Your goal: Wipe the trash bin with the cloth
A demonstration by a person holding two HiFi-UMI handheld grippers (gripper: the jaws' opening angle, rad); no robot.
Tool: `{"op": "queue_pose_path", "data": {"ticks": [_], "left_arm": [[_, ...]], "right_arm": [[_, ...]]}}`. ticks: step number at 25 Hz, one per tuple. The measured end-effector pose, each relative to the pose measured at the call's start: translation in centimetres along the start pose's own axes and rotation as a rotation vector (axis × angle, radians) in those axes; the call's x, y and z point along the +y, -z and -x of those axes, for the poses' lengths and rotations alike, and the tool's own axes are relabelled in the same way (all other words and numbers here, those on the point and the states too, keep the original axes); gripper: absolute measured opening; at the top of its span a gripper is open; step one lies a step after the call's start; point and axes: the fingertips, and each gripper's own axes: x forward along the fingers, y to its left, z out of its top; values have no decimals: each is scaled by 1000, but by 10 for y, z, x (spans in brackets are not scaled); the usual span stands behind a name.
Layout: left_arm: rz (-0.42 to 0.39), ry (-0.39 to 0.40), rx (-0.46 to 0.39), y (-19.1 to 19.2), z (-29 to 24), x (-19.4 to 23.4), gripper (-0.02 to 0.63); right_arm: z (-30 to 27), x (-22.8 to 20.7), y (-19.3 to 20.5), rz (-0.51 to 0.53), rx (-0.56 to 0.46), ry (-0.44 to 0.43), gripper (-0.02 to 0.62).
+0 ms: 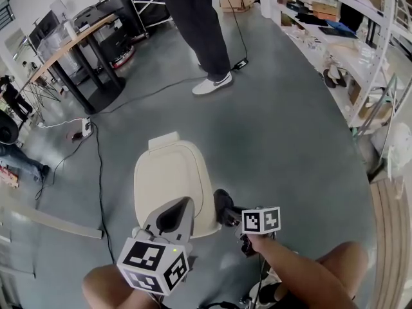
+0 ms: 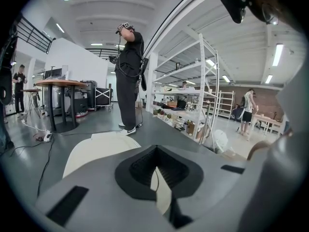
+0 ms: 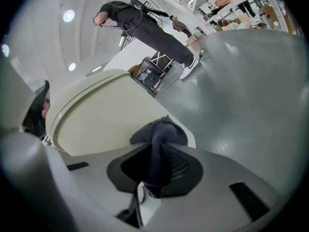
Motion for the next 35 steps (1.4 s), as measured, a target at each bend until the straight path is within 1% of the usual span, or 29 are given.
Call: {"op": "queue_pose_path", "data": {"ticks": [2, 6, 10, 16, 19, 22, 25, 27, 32, 35], "left_arm": [[0, 4, -2, -1, 0, 0, 0], [-1, 5, -3, -1, -1, -2, -1], [6, 32, 9, 5, -7, -4, 0], [3, 29, 28, 10, -12, -9, 0], [-3, 28, 37, 13, -16, -11, 0], [-10, 43, 45, 16, -18, -14, 0], [-6, 57, 38, 17, -22, -19, 0], [-10, 54, 33, 16, -22, -19, 0], [-13, 53, 29, 16, -22, -19, 0], [-14, 55, 24, 17, -20, -17, 0]], "right_arm": [[-5, -3, 2, -23, -14, -1, 52], [-16, -23, 14, -58, -28, 29, 52], [-29, -38, 24, -109, -78, 43, 52], [-39, -57, 30, -124, -98, 54, 52], [-43, -63, 30, -144, -111, 48, 52], [-46, -64, 25, -174, -153, 15, 52], [-38, -64, 8, -204, -226, -25, 52], [-31, -56, -11, -199, -279, -54, 52], [-8, -15, -64, -110, -405, -143, 52], [8, 18, -93, -87, -484, -226, 52]]}}
